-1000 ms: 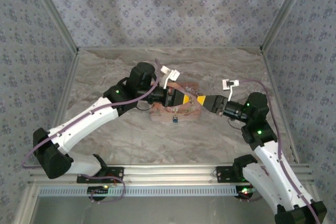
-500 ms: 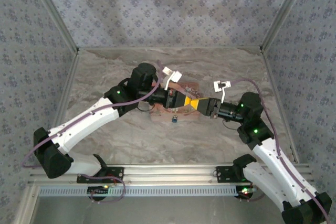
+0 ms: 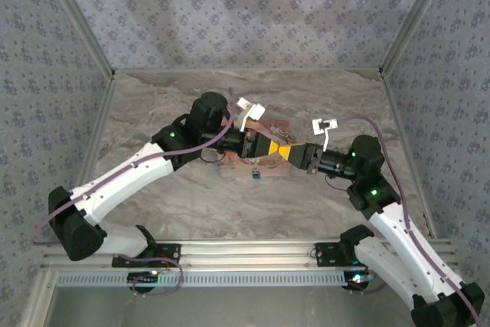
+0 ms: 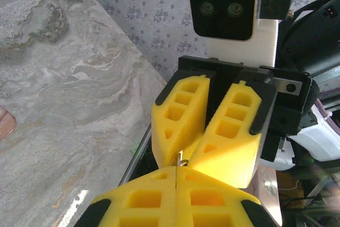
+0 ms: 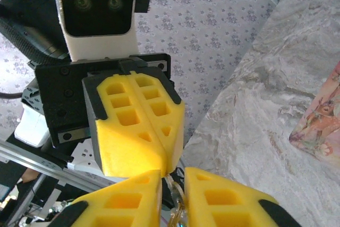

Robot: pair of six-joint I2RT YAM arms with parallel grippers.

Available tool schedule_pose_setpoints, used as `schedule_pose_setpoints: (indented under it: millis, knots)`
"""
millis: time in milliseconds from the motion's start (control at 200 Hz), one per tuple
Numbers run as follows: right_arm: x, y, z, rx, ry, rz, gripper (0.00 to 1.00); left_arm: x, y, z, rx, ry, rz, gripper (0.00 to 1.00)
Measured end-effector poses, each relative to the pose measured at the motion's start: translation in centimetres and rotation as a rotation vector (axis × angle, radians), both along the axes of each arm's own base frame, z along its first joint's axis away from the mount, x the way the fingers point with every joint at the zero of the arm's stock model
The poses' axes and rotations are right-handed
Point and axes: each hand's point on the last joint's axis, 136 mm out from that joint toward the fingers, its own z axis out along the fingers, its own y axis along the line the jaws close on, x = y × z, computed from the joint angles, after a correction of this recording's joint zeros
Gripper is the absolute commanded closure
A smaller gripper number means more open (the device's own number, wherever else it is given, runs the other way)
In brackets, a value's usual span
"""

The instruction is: Unlock a padlock with a key

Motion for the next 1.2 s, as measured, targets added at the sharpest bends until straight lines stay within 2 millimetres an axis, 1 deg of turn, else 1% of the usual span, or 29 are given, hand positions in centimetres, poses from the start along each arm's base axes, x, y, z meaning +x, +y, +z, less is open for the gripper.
schedule_pose_setpoints:
  millis: [105,190,355,829,939,974,1029,1079,1199]
  knots:
    - [0.0,0.0,-0.1,-0.005,0.000,0.000,0.87,0.0,0.0,0.1,-0.001,-0.001,0.000,1.00]
    - [-0.1,0.0,-0.1,-0.006,-0.009,0.000,0.94,0.0,0.1,0.1,0.000,-0.001,0.001,1.00]
    - [-0.2,-0.1,-0.1,-0.009,-0.012,0.000,1.00,-0.1,0.1,0.0,0.003,0.000,0.000,1.00]
    - [-0.6,-0.2,0.0,-0.017,-0.036,0.001,1.00,-0.2,0.1,0.1,0.000,-0.002,-0.010,1.00]
    - [-0.6,-0.3,0.0,-0.024,-0.043,-0.002,1.00,0.0,0.2,0.0,0.004,-0.004,0.004,0.66]
    - [-0.6,-0.3,0.0,-0.028,-0.044,-0.004,1.00,0.4,0.3,0.0,0.006,-0.011,0.024,0.58]
    - [-0.5,-0.4,0.0,-0.036,-0.042,-0.010,1.00,1.0,0.9,-0.2,0.012,-0.023,0.061,0.55]
    - [-0.3,-0.7,-0.1,-0.045,-0.040,-0.022,1.00,1.4,1.6,-0.7,0.023,-0.022,0.101,0.49]
    - [0.8,-1.6,-0.3,-0.074,-0.029,-0.081,1.00,1.7,3.4,-2.1,0.051,-0.031,0.175,0.45]
